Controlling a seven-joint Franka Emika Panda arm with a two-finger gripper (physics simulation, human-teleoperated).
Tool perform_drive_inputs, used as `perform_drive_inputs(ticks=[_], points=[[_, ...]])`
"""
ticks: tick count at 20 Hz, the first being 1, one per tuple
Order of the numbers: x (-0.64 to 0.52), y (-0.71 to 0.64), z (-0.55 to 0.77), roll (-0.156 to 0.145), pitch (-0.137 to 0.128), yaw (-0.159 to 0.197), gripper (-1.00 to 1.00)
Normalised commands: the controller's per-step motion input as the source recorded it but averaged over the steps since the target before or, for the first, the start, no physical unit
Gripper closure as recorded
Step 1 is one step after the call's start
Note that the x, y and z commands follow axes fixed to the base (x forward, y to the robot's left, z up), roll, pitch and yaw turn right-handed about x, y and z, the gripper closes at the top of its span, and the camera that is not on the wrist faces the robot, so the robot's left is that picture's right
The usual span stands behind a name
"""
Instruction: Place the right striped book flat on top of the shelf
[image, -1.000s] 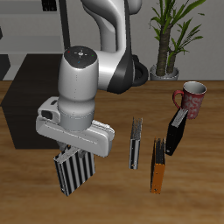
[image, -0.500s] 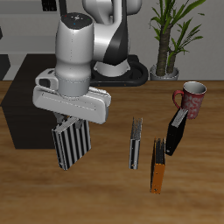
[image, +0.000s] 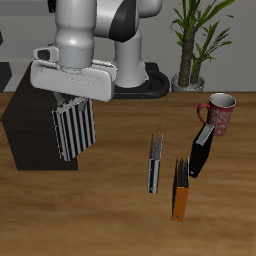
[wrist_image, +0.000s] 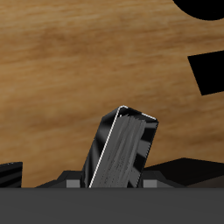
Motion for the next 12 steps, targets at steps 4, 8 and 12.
perform_drive_inputs(ticks=[4,8,12], points=[[-0.56,-0.05,0.34,0.025,-0.050,0.026,1.00],[-0.56,0.05,0.21,0.050,-0.042,0.056,1.00],[-0.43,0.09,0.09,0.042,-0.027,0.093,1.00]])
